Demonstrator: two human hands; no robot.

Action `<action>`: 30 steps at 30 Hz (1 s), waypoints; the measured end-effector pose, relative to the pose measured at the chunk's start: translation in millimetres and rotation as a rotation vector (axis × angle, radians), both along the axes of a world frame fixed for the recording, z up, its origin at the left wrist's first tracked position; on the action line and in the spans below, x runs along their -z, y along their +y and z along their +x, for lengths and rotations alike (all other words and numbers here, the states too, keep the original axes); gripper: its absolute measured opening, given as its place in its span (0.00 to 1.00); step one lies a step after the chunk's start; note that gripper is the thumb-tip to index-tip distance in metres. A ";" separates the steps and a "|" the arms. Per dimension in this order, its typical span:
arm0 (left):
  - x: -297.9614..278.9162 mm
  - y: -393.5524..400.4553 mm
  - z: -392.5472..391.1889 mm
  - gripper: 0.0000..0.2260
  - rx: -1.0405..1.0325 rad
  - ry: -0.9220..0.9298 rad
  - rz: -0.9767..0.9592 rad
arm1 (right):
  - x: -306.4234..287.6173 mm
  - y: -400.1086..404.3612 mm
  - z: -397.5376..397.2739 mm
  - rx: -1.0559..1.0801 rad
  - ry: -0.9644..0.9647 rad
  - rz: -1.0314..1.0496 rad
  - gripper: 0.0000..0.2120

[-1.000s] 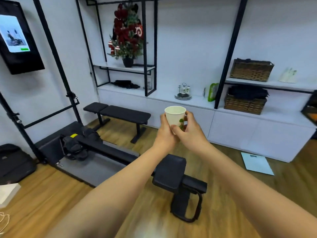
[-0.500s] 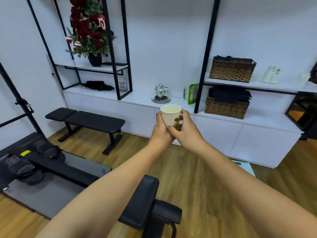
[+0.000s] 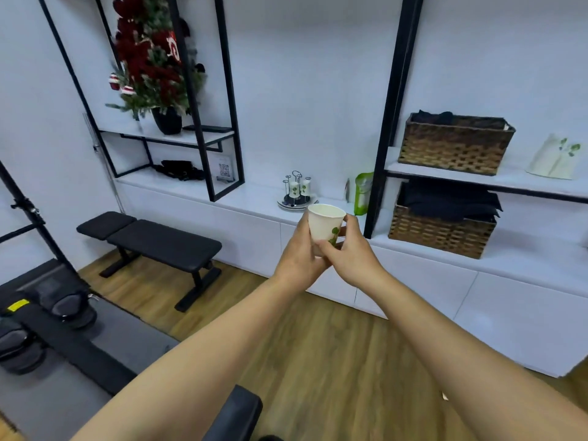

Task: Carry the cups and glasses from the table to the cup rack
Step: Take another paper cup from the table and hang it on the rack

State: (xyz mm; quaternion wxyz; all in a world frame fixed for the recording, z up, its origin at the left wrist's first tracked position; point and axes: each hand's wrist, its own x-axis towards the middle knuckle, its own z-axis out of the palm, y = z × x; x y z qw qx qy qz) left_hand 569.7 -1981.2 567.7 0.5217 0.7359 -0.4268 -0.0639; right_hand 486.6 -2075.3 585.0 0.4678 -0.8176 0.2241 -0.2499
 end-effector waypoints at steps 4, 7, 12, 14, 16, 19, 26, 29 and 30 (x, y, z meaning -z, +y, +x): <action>9.6 -86.9 31.3 0.42 -0.054 -0.047 0.006 | 0.6 -85.1 26.9 -0.023 -0.006 0.042 0.30; 2.9 -146.7 43.2 0.38 -0.084 0.000 -0.043 | -5.6 -151.6 51.0 -0.052 0.007 0.034 0.30; 5.7 -203.6 76.7 0.37 -0.153 0.079 -0.055 | -4.6 -215.2 94.7 -0.089 0.023 0.042 0.30; 7.1 -222.0 95.8 0.35 -0.189 0.071 -0.049 | 0.7 -236.2 115.8 -0.118 0.034 0.068 0.30; 14.4 -239.8 121.0 0.33 -0.230 0.047 -0.040 | 5.5 -254.1 140.1 -0.135 0.037 0.078 0.29; 28.5 -263.9 162.7 0.32 -0.262 -0.026 -0.029 | 17.4 -279.5 181.1 -0.167 0.042 0.054 0.28; 46.9 -315.5 297.1 0.33 -0.287 -0.034 0.004 | 31.4 -336.5 319.4 -0.160 0.088 0.056 0.22; 47.0 -327.5 359.7 0.31 -0.297 0.007 0.012 | 33.9 -352.5 378.0 -0.143 0.118 0.036 0.22; 45.1 -331.0 380.1 0.29 -0.293 -0.001 0.012 | 34.0 -358.6 398.2 -0.135 0.130 0.022 0.22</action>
